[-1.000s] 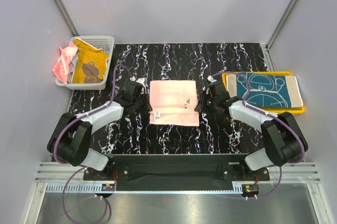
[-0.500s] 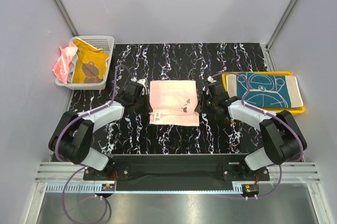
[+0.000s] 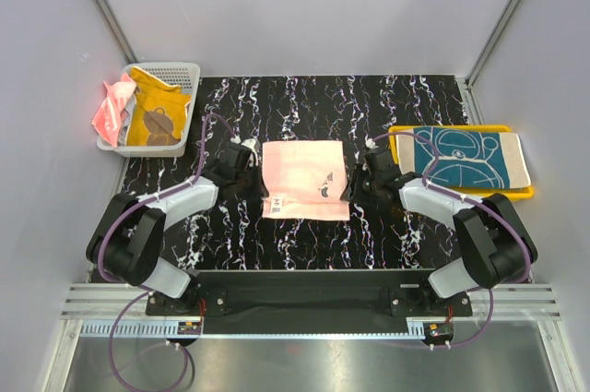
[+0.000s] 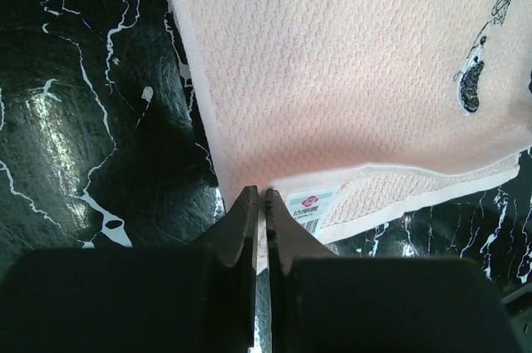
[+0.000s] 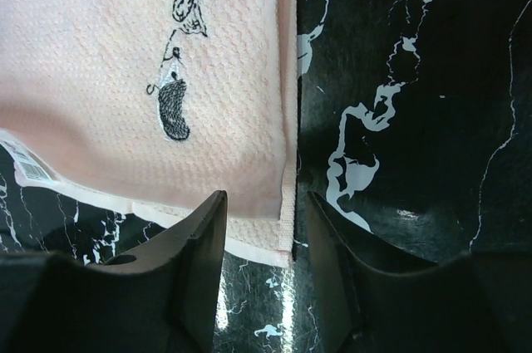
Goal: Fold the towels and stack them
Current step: Fold the towel
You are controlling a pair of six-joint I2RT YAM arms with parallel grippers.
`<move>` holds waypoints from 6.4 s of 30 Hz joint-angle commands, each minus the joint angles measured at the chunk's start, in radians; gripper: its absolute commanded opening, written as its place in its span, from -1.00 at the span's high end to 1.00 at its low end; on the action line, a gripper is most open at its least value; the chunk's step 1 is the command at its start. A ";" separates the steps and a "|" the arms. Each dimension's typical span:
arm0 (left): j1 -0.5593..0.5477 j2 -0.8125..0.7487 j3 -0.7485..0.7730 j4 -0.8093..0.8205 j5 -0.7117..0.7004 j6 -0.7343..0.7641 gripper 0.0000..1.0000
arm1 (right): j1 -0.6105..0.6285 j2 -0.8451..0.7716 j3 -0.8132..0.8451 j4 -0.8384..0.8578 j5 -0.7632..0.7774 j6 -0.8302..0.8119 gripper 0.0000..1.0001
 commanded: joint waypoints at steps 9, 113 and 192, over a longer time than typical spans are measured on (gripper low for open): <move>-0.009 -0.008 -0.009 0.058 0.029 0.008 0.99 | 0.015 -0.001 -0.007 0.044 -0.019 0.045 0.01; 0.100 -0.014 0.448 0.001 -0.273 0.042 1.00 | -0.110 0.024 0.611 -0.280 0.122 -0.113 1.00; -0.063 -0.196 -0.074 0.064 -0.200 -0.037 0.93 | -0.078 -0.168 -0.070 -0.064 -0.148 -0.026 0.99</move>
